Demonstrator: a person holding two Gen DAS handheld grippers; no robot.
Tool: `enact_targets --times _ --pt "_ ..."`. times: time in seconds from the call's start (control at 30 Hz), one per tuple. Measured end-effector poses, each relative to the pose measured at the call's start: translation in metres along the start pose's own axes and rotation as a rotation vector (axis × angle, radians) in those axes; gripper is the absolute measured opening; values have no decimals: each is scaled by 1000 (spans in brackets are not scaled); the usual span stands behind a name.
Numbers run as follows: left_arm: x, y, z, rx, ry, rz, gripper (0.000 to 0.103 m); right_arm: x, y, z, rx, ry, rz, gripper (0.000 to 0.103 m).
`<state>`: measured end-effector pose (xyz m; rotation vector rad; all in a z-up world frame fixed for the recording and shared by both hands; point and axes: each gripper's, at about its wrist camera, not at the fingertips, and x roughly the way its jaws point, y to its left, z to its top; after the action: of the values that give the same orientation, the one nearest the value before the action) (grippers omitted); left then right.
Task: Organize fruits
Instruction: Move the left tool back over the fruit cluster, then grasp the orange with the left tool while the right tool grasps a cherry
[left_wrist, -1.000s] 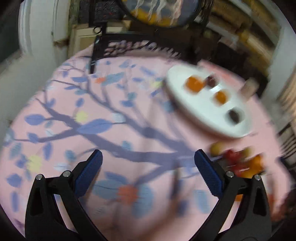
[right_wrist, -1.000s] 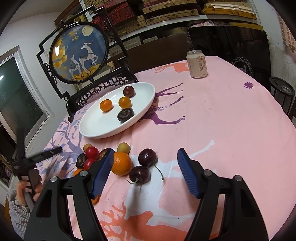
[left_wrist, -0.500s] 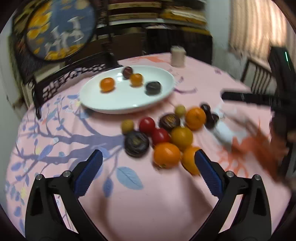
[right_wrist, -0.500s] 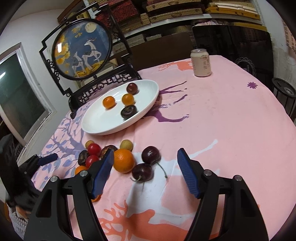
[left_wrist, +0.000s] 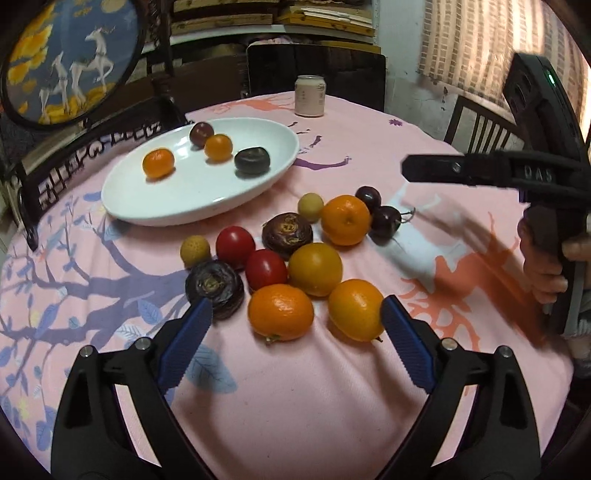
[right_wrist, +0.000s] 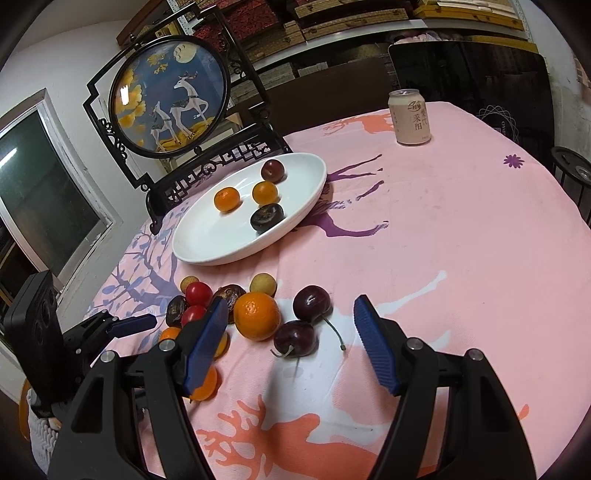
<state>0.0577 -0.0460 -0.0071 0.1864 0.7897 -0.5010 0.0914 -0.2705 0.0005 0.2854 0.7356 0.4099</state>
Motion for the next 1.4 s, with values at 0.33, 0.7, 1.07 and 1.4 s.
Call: enact_targets --times 0.33,0.7,1.07,1.4 --pt "-5 10 -2 -46 6 -15 75 -2 1 0 -2 -5 2 71" --pt "-5 25 0 -109 10 -102 59 -4 -1 1 4 -11 3 71" --pt "12 10 -3 -32 58 11 53 -4 0 1 2 -6 4 71" --pt "3 12 -2 -45 24 44 39 10 2 -4 -24 65 0 69"
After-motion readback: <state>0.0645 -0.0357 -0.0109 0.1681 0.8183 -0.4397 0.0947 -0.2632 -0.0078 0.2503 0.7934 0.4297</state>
